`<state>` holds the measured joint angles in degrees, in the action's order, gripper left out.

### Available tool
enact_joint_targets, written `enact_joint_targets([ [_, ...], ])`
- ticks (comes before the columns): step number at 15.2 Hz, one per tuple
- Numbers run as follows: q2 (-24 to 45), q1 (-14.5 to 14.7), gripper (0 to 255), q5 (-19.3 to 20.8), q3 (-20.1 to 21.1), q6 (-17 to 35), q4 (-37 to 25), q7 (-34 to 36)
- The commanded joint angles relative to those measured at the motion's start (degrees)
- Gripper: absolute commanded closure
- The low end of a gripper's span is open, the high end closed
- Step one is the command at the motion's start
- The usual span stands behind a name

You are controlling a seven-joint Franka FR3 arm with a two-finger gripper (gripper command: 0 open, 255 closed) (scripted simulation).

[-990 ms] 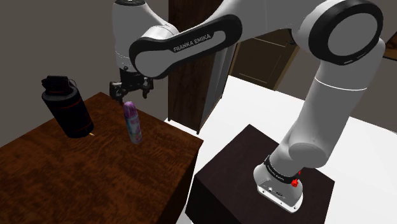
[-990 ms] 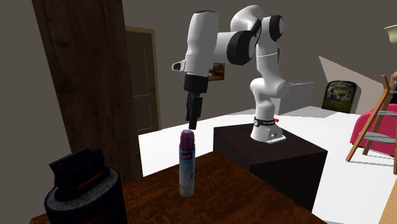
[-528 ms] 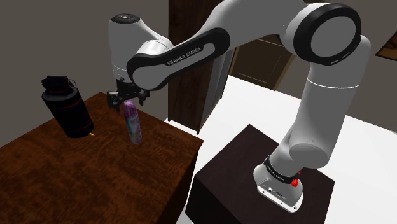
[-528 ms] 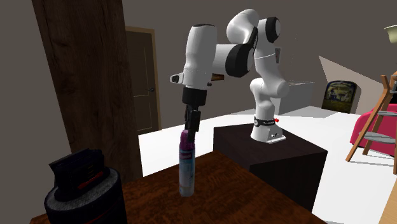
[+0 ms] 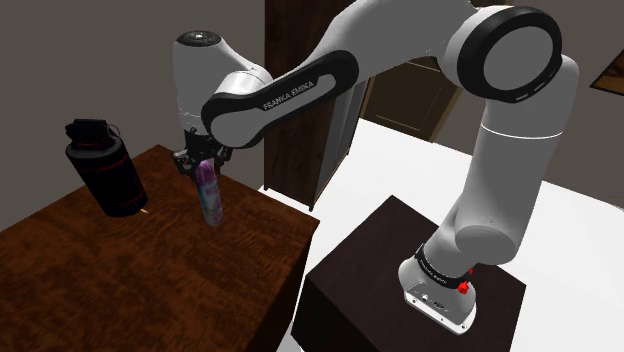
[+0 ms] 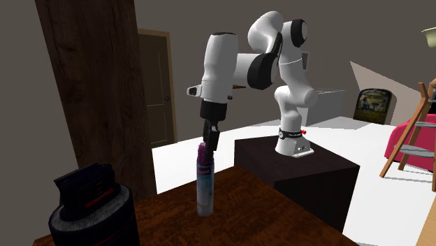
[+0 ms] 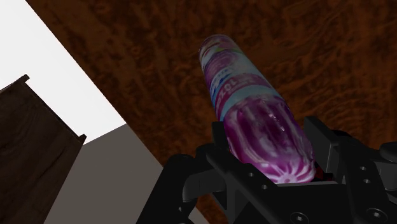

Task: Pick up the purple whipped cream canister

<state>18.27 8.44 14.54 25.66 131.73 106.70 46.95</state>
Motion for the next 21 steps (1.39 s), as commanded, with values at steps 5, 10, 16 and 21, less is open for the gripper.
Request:
enact_joint_targets([
  [5, 0.1, 0.1, 255, 0.0, 0.0, 0.0, 0.0, 0.1],
  [10, -1.6, -0.3, 255, -1.3, 0.5, -3.3, -1.8, -0.9],
  [16, -3.3, -0.6, 255, -2.7, 1.0, -7.2, -4.3, -2.0],
  [21, -4.3, -0.7, 255, -3.4, 1.3, -10.1, -6.3, -2.6],
])
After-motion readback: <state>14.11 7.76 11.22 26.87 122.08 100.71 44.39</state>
